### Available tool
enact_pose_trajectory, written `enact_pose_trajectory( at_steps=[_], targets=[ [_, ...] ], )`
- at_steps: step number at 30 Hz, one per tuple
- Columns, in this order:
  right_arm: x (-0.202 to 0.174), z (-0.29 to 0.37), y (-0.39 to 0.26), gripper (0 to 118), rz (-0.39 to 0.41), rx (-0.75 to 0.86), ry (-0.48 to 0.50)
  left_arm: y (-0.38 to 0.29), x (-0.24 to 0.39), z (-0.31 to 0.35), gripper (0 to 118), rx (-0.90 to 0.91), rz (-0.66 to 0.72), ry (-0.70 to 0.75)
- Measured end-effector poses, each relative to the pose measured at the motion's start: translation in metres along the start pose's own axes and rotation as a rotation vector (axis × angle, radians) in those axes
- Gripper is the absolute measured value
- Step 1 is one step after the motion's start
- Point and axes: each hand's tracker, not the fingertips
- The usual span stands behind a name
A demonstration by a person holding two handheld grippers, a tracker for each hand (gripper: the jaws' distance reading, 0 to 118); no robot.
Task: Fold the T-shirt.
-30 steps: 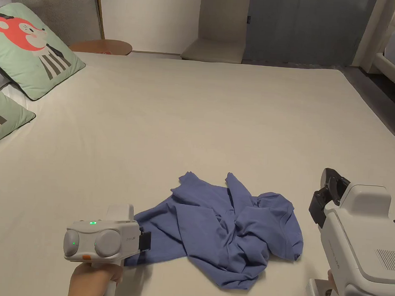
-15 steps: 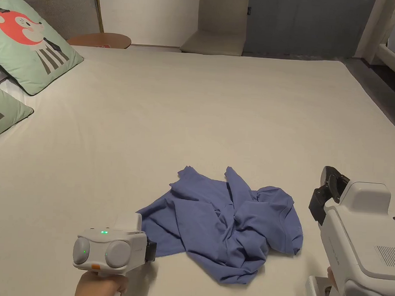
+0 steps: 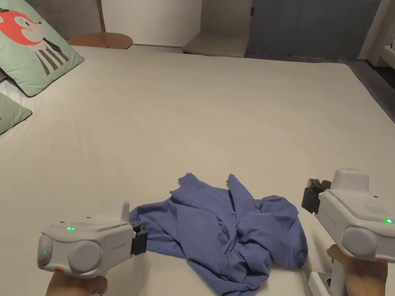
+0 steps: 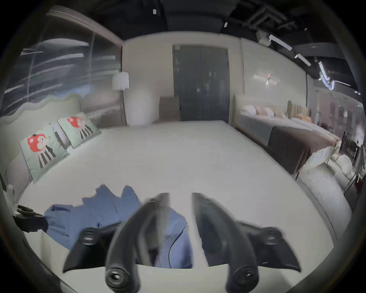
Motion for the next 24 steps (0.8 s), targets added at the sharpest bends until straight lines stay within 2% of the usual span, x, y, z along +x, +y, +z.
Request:
enact_pose_trajectory(
  at_steps=[1, 4, 5, 6, 10, 12, 14, 16, 17, 19, 24],
  targets=[
    [0.001, -0.014, 0.000, 44, -0.013, -0.029, 0.020, -0.002, -0.002, 0.001, 5, 0.010, 0.009, -0.010],
    [0.014, -0.066, -0.001, 90, -0.059, -0.177, 0.046, 0.000, -0.004, -0.001, 5, 0.003, 0.019, -0.022],
    [0.014, -0.079, -0.004, 100, -0.063, -0.224, 0.052, 0.001, -0.006, -0.002, 5, 0.004, 0.022, -0.023],
    [0.015, -0.083, -0.009, 105, -0.075, -0.247, 0.061, 0.003, -0.008, -0.006, 5, -0.002, 0.024, -0.023],
    [0.012, -0.102, -0.022, 104, -0.064, -0.303, 0.052, 0.013, -0.013, -0.020, 5, 0.010, 0.019, 0.025],
    [0.012, -0.107, -0.026, 99, -0.062, -0.322, 0.073, 0.019, -0.016, -0.021, 5, 0.022, 0.035, 0.014],
    [0.008, -0.104, -0.028, 64, -0.058, -0.333, 0.072, 0.021, -0.016, -0.021, 5, 0.023, 0.042, 0.000],
    [0.008, -0.105, -0.030, 21, -0.058, -0.365, 0.098, 0.020, -0.012, -0.021, 5, 0.018, 0.023, 0.002],
    [0.008, -0.105, -0.032, 7, -0.070, -0.371, 0.123, 0.018, -0.011, -0.020, 5, 0.020, 0.015, 0.007],
    [0.004, -0.095, -0.030, 5, -0.042, -0.315, 0.079, 0.014, -0.009, -0.019, 5, 0.024, 0.005, 0.009],
    [0.001, -0.065, -0.006, 5, 0.057, -0.201, 0.088, 0.013, -0.007, -0.012, 4, 0.027, 0.020, -0.006]
  ],
)
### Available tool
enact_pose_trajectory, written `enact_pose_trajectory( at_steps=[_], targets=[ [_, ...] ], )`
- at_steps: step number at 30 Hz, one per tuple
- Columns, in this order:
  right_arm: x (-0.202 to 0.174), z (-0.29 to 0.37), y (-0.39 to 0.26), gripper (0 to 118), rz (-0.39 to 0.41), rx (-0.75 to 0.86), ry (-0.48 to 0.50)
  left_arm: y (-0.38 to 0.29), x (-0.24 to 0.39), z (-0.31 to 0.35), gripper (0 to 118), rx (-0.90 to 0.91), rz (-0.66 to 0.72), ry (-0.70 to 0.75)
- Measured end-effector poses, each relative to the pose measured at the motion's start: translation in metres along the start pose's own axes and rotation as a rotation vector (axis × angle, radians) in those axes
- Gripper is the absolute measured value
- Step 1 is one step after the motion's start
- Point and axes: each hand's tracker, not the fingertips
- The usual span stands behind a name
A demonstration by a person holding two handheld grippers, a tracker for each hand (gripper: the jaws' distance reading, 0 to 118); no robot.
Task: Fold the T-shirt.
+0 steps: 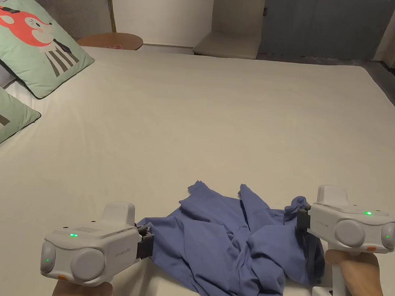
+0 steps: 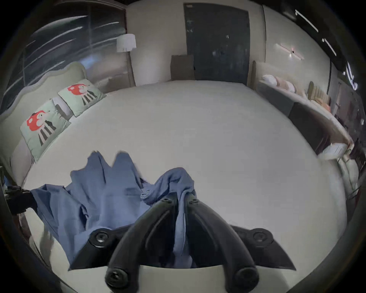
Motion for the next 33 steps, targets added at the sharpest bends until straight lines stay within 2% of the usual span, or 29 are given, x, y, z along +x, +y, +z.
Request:
enact_pose_trajectory(
  at_steps=[5, 7, 17, 19, 24, 29, 33],
  targets=[
    [-0.003, 0.049, 0.043, 5, 0.110, 0.158, -0.049, 0.013, -0.001, 0.017, 4, 0.047, 0.004, -0.005],
    [0.001, 0.068, 0.064, 5, 0.118, 0.219, -0.068, 0.027, -0.002, 0.026, 4, 0.079, 0.015, -0.009],
    [0.028, 0.130, 0.167, 5, 0.093, 0.448, -0.124, 0.159, -0.037, 0.059, 4, 0.296, 0.024, 0.066],
    [0.039, 0.135, 0.185, 5, 0.107, 0.496, -0.168, 0.191, -0.043, 0.066, 4, 0.349, 0.014, 0.113],
    [0.049, 0.137, 0.227, 5, 0.082, 0.598, -0.213, 0.259, -0.059, 0.080, 4, 0.479, 0.025, 0.170],
    [0.053, 0.133, 0.261, 5, 0.117, 0.646, -0.263, 0.314, -0.077, 0.085, 4, 0.560, 0.042, 0.221],
    [0.065, 0.117, 0.280, 5, 0.086, 0.683, -0.269, 0.342, -0.087, 0.080, 4, 0.614, 0.054, 0.263]
  ],
)
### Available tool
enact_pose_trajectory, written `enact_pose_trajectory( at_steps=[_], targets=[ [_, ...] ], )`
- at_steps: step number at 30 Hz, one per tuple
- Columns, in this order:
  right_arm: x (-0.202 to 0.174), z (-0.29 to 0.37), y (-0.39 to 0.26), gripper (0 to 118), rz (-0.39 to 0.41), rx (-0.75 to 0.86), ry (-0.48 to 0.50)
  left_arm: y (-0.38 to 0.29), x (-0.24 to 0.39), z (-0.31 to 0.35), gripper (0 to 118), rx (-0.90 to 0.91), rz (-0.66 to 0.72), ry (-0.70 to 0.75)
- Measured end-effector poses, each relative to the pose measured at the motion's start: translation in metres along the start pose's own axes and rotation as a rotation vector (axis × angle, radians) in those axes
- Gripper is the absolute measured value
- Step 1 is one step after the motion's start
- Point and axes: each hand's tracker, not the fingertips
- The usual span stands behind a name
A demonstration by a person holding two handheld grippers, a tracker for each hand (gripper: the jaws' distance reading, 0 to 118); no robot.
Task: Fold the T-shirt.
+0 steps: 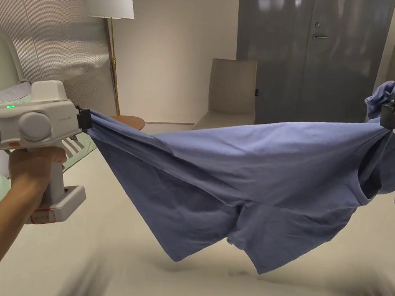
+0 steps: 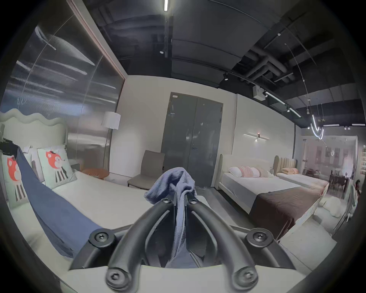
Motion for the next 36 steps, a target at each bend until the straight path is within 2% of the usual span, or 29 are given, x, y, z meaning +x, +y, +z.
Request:
enact_pose_trajectory(
  at_steps=[7, 11, 17, 26, 36],
  targets=[
    [-0.006, -0.017, -0.034, 5, -0.042, -0.022, 0.009, -0.028, -0.010, -0.029, 4, 0.015, 0.000, 0.041],
    [-0.018, -0.021, -0.078, 5, -0.022, -0.111, 0.026, -0.077, -0.015, -0.041, 4, -0.077, -0.051, 0.068],
    [-0.025, -0.013, -0.166, 5, -0.056, -0.275, 0.042, -0.169, -0.028, -0.036, 4, -0.226, -0.095, 0.080],
    [-0.023, 0.057, -0.280, 5, -0.155, -0.563, 0.045, -0.296, -0.064, 0.028, 4, -0.484, -0.034, 0.104],
    [-0.017, 0.169, -0.326, 5, -0.188, -0.668, 0.061, -0.350, -0.092, 0.128, 4, -0.570, 0.027, 0.143]
  ],
)
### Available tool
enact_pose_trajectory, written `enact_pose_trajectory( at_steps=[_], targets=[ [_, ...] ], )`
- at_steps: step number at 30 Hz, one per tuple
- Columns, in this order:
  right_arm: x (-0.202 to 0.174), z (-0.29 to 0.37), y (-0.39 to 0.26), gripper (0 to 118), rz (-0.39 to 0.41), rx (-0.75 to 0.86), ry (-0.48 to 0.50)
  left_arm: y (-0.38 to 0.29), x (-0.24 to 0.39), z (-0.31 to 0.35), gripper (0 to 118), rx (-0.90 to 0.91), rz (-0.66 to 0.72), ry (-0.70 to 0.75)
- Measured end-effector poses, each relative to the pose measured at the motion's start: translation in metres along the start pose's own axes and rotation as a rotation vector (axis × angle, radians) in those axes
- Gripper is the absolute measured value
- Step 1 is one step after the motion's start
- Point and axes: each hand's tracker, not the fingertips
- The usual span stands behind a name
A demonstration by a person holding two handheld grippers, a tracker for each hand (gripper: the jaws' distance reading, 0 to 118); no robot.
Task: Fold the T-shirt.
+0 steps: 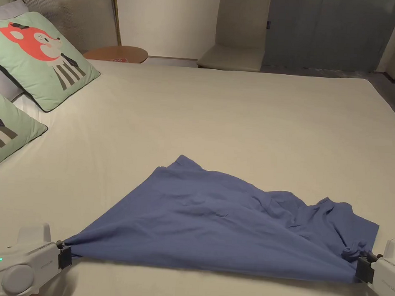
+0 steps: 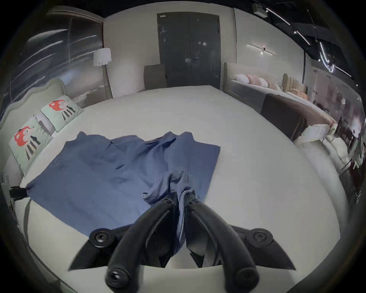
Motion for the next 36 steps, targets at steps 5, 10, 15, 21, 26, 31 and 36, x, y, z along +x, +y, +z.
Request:
enact_pose_trajectory(
  at_steps=[5, 10, 15, 21, 26, 31, 36],
  targets=[
    [0.012, 0.027, -0.029, 5, -0.050, -0.014, 0.023, -0.028, -0.020, 0.037, 4, -0.001, 0.029, -0.001],
    [0.018, 0.060, -0.055, 5, -0.031, -0.027, 0.026, -0.056, -0.027, 0.071, 4, -0.015, 0.002, 0.013],
    [0.019, 0.065, -0.081, 5, 0.052, -0.087, -0.018, -0.075, -0.026, 0.070, 4, -0.096, -0.039, 0.033],
    [0.011, 0.071, -0.082, 16, 0.031, -0.109, -0.026, -0.079, -0.020, 0.062, 10, -0.127, -0.028, 0.052],
    [0.008, 0.078, -0.062, 79, 0.021, -0.020, -0.074, -0.058, -0.008, 0.068, 88, -0.101, 0.036, 0.071],
    [-0.012, 0.111, -0.015, 103, -0.023, 0.162, -0.035, -0.010, 0.024, 0.102, 109, 0.107, 0.118, -0.070],
    [-0.038, 0.148, 0.024, 103, 0.001, 0.395, -0.032, 0.035, 0.075, 0.144, 109, 0.375, 0.015, -0.163]
  ],
)
